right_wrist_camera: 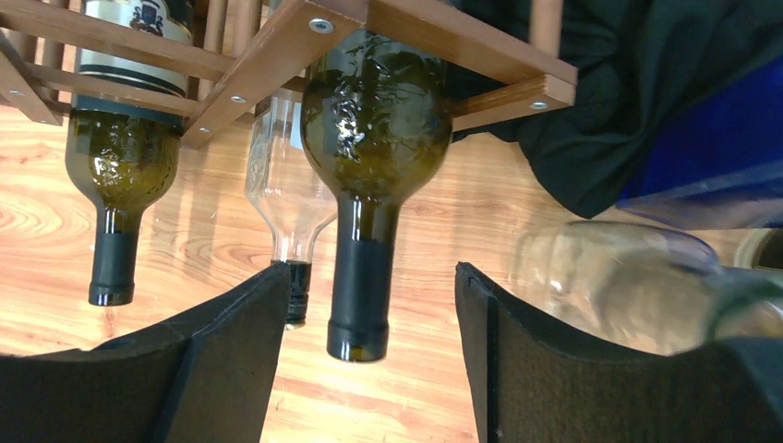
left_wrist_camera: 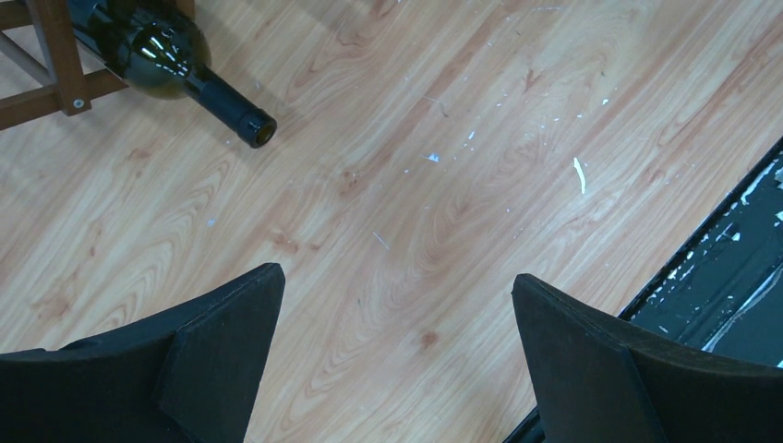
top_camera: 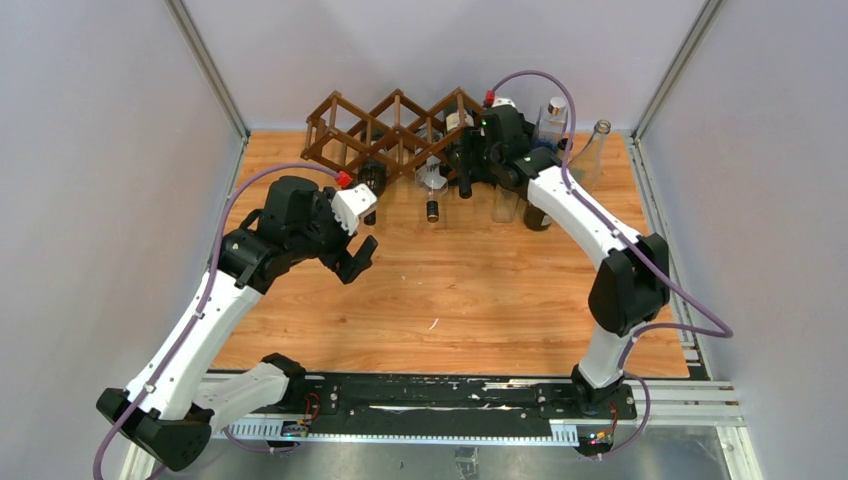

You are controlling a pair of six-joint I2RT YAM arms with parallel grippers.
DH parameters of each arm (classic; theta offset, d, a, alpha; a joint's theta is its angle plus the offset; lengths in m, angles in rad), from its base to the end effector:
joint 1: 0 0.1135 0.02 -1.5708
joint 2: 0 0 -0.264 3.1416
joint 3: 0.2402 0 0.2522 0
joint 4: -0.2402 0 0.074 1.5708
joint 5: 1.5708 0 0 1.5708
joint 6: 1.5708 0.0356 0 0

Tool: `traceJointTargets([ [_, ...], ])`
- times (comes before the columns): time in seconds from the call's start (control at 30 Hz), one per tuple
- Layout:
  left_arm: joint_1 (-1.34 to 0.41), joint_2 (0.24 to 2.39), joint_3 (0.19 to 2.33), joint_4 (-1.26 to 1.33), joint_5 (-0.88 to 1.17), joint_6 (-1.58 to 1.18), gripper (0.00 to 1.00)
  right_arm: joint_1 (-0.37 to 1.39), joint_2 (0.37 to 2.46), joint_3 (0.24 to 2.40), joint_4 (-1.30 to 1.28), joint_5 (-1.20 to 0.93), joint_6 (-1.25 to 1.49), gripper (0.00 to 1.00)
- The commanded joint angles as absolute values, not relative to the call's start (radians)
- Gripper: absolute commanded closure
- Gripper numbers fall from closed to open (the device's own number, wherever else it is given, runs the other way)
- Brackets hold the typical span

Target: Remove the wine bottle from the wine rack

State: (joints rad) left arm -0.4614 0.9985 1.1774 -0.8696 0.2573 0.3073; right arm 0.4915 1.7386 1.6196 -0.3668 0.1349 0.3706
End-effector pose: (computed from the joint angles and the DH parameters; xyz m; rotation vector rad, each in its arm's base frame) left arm 0.1670 -0.0931 0.3690 0.9737 2.0407 -0.3729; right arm 0.3647 0.1898 0.3533 -0.0410 2.0749 0.3950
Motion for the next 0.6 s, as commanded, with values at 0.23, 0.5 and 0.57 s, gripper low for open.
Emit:
traceJointTargets([
  [0.23, -0.457, 0.975, 1.181, -0.857, 0.250, 0.341, 0.00, 0.527, 1.907, 1.745, -0.388, 0.143, 0.379, 0.34],
  [0.5, -0.457, 0.966, 1.169, -0.857, 0.252, 0.347, 0.00, 0.532, 1.987, 1.762, -0.387, 0.161, 0.368, 0.35],
  [0.57, -0.457, 0.964, 1.169, -0.857, 0.251, 0.351, 0.00, 0.532, 2.005, 1.777, -0.388, 0.161, 0.361, 0.36],
])
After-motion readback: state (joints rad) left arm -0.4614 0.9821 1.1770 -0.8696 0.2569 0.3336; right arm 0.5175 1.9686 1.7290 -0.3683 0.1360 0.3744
